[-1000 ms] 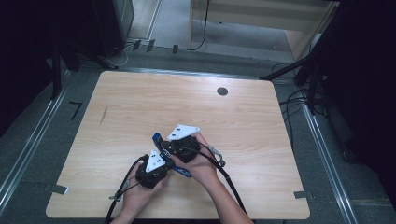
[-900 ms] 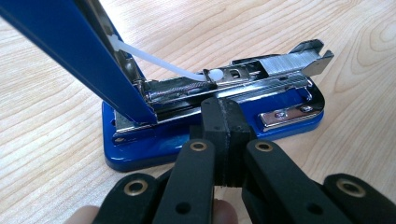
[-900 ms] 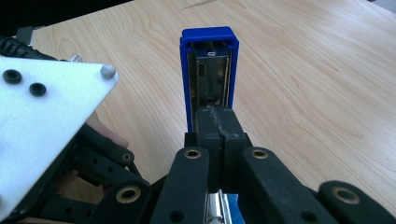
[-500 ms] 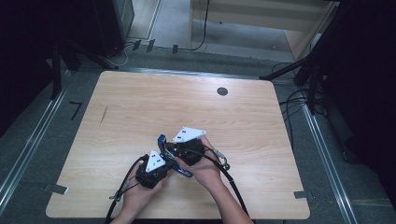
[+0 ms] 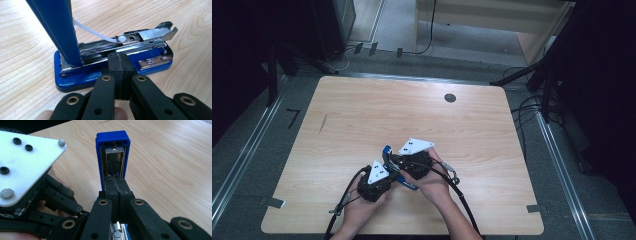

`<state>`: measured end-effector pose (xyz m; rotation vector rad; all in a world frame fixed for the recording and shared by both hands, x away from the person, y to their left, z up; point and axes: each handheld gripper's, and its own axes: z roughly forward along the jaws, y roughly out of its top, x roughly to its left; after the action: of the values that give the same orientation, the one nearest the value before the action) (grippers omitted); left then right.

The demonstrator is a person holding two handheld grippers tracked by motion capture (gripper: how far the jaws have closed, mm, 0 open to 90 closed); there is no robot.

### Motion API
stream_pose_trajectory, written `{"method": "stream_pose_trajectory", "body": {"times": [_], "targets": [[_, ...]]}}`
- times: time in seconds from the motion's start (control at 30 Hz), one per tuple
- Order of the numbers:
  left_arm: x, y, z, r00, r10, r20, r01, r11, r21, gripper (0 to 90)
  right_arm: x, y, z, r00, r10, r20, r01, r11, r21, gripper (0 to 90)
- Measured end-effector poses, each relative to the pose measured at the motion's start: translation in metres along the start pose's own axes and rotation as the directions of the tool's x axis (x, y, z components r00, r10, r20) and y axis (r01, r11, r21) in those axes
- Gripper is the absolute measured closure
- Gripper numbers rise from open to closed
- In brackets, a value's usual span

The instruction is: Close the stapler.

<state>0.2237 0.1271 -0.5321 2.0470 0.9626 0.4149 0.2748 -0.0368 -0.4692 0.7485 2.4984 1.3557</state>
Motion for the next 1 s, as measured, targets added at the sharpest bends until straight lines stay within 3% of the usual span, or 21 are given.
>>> {"method": "stream_pose_trajectory", "body": {"times": [0.73,1.0], "targets": [[0.001,0.000,0.000,1.0000,-0.006,-0.003,0.006,1.0000,0.001,90.0,-0.007,0.010,-0.019,0.9999,0.007,0.013,-0.006,1.000,-0.027,90.0],[0.001,0.000,0.000,1.0000,-0.003,-0.006,0.003,1.0000,0.000,90.0,-0.010,0.023,-0.028,0.9994,0.007,0.032,-0.005,0.998,-0.057,90.0]]}}
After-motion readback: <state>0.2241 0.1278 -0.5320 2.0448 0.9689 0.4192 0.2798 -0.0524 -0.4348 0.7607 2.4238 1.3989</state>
